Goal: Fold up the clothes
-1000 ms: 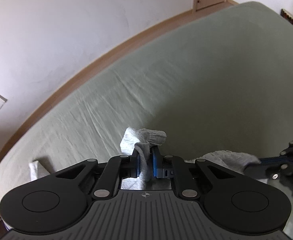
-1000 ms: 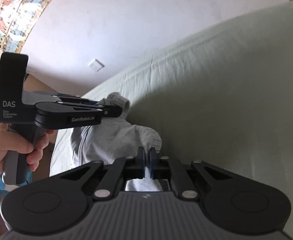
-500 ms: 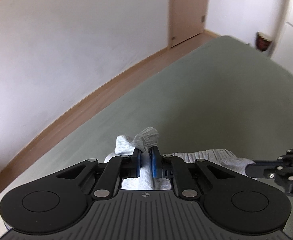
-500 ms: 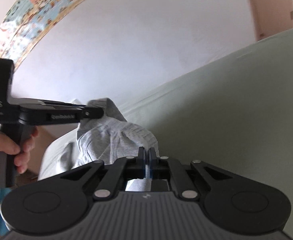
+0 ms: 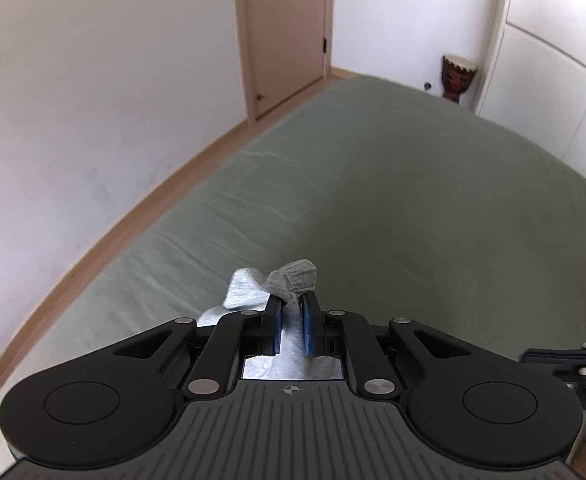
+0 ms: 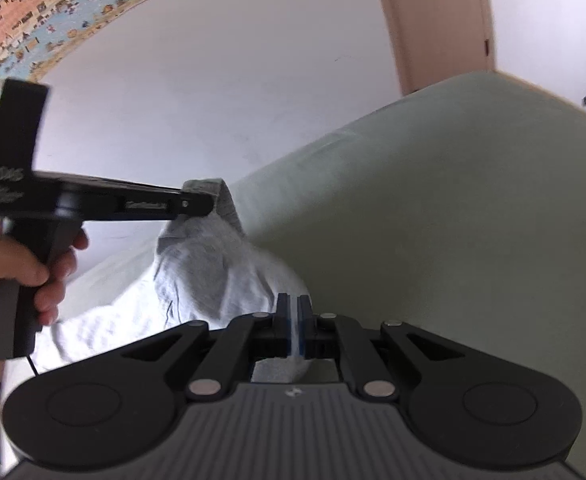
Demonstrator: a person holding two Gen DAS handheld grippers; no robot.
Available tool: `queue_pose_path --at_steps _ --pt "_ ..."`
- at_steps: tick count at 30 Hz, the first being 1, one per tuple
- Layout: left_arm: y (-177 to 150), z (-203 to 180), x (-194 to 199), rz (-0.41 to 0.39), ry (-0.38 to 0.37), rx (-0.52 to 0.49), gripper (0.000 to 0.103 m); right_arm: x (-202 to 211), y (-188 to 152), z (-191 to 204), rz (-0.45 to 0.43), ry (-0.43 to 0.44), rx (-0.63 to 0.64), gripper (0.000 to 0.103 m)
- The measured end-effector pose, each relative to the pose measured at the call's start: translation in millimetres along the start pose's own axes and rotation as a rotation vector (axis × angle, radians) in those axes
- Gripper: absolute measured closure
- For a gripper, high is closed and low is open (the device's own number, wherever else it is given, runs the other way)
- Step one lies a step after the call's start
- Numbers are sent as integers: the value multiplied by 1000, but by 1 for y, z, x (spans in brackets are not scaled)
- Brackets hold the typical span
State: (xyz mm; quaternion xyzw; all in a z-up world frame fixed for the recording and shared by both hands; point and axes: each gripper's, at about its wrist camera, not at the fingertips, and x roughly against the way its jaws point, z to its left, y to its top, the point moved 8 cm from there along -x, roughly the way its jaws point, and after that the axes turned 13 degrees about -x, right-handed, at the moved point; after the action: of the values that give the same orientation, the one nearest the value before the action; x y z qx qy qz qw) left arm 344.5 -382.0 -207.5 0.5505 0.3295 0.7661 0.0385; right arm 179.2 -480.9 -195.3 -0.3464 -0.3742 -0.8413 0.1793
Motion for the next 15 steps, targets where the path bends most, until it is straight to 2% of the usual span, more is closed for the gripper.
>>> queue_pose_path --at_steps 3,4,5,6,9,11,15 --pt "-7 -12 -14 41 -4 -28 89 -12 -5 -20 45 1 -32 96" --pt "-11 -15 -20 57 -4 -41 85 -17 -8 -27 61 1 -43 87" --pt "-16 -16 -24 69 -2 -50 74 -24 -11 -34 77 5 -49 81" --pt "-21 -15 -25 76 4 -57 68 -27 -13 -35 86 9 -51 80" --pt "-28 -6 -21 68 22 -54 61 -45 -18 -43 137 64 -88 75" --pt "-32 -1 -22 72 26 -53 58 -63 -21 -49 184 108 -135 66" --pt "-33 -2 -23 91 56 -57 56 -83 -33 -55 234 136 -211 62"
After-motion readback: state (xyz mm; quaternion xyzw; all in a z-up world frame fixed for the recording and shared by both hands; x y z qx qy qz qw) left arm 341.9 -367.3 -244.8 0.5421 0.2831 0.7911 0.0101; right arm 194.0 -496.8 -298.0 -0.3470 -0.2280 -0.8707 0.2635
